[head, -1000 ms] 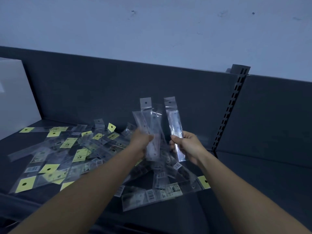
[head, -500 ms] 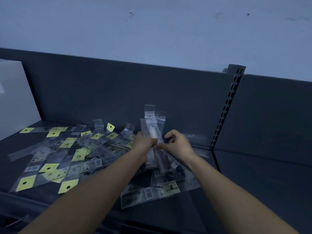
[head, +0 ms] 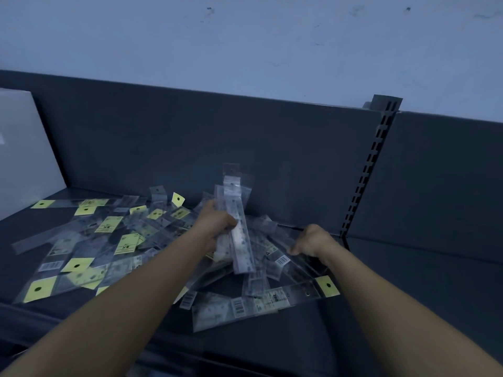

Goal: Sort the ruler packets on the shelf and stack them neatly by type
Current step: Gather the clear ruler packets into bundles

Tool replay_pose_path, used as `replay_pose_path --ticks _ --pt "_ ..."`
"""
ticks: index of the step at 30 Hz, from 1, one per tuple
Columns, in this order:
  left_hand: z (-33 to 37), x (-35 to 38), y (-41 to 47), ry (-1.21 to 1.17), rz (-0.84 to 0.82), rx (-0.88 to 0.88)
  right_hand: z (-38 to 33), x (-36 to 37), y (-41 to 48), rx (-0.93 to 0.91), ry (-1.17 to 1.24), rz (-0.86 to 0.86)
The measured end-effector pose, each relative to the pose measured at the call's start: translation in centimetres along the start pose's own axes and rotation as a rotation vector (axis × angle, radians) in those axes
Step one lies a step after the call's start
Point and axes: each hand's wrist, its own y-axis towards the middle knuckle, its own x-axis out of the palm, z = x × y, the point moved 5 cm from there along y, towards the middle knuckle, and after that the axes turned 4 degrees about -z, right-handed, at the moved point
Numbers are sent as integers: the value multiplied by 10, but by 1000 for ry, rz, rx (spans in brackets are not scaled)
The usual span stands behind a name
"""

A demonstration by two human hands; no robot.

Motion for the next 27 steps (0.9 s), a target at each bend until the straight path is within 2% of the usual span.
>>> replay_pose_path --ticks 2,4,6,7,9,14,17,20,23,27 --pt "-2 -3 1 -55 3 -26 0 -2 -1 -11 99 -16" --pt "-2 -4 0 -46 -3 -46 -3 -6 -3 -45 227 80" --pt "0 -1 -1 -31 -30 -26 -12 -6 -7 -128 440 162" --pt "2 2 -2 -27 -48 -10 -21 -3 -12 -185 564 147" --pt "6 10 -5 -22 -83 27 -42 7 -23 -272 776 22" --pt "10 34 -10 -128 -75 129 -76 20 -37 -353 1100 -297" --pt "11 44 -7 -186 -38 115 -76 22 -40 -397 1148 -403" --pt "14 52 -4 -157 -114 97 -67 20 -39 -403 1122 -397" --pt "16 47 11 111 -133 173 -52 10 -35 -335 1052 -266" --pt "12 32 30 783 -94 258 -28 3 -25 -220 946 -111"
